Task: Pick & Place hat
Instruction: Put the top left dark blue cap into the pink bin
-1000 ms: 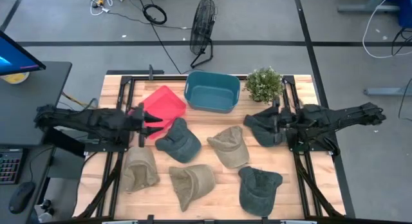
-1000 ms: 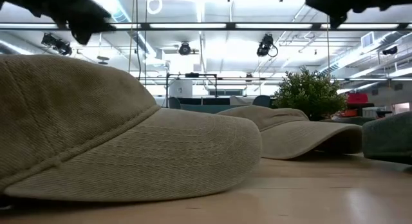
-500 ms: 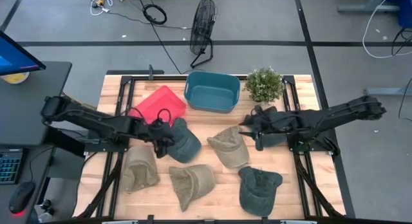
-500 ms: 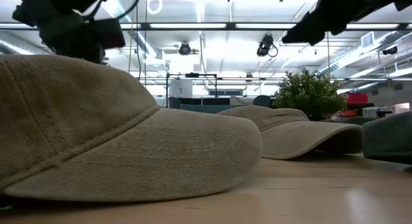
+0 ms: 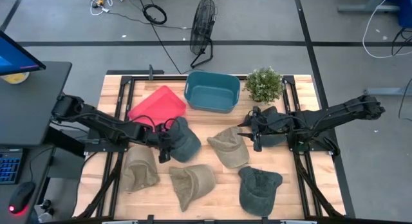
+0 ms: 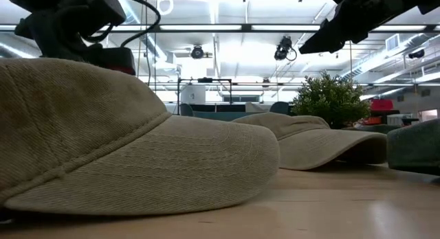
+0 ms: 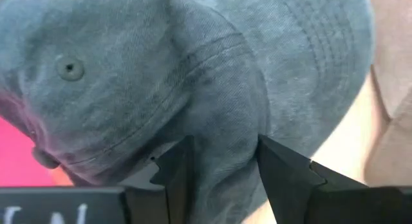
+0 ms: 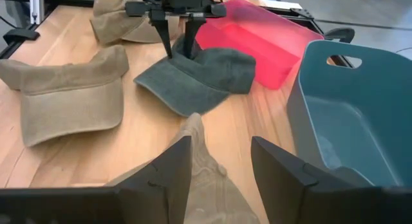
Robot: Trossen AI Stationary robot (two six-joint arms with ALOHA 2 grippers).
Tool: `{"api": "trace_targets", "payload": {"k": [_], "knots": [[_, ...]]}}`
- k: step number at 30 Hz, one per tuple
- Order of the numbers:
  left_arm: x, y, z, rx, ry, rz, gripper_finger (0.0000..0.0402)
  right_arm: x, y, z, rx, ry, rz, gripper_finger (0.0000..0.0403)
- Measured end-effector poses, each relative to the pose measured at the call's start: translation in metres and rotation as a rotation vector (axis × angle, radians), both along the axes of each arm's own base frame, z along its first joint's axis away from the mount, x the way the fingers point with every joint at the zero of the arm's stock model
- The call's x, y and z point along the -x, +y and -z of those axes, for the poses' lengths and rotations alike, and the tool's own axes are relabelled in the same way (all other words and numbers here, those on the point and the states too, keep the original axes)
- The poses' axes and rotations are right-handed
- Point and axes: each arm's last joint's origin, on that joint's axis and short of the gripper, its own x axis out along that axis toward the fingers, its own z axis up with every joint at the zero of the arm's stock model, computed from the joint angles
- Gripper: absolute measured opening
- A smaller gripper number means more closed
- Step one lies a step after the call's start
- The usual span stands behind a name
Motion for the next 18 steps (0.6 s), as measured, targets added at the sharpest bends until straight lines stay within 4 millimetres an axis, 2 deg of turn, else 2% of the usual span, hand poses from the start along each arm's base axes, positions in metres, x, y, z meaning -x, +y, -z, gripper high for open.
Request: {"api": "trace_targets", "payload": {"k": [2, 6, 7, 10, 14, 18], "knots": [[-0.001, 0.0, 0.0, 0.002, -0.004, 0.005, 0.0125, 0.0, 0.0, 0.0, 0.0, 0.0, 0.0, 0.0164], [-0.002, -0.001, -0.005, 0.017, -0.051, 0.0, 0.0025, 0.0, 0.0, 0.0, 0.008, 0.001, -0.004, 0.0164], [-0.002, -0.001, -0.009, 0.028, -0.07, -0.01, 0.0016, 0.0, 0.0, 0.0, 0.01, 0.001, -0.006, 0.0164], [-0.009, -0.003, -0.031, 0.073, -0.16, -0.039, 0.0012, 0.0, 0.0, 0.0, 0.028, 0.002, -0.015, 0.0164], [-0.017, -0.006, -0.075, 0.101, -0.293, -0.031, 0.0007, 0.0, 0.0, 0.0, 0.034, 0.003, -0.017, 0.0164], [-0.011, 0.0, -0.119, 0.054, -0.296, -0.203, 0.0007, 0.0, 0.0, 0.0, 0.034, 0.0, -0.018, 0.0164]]}}
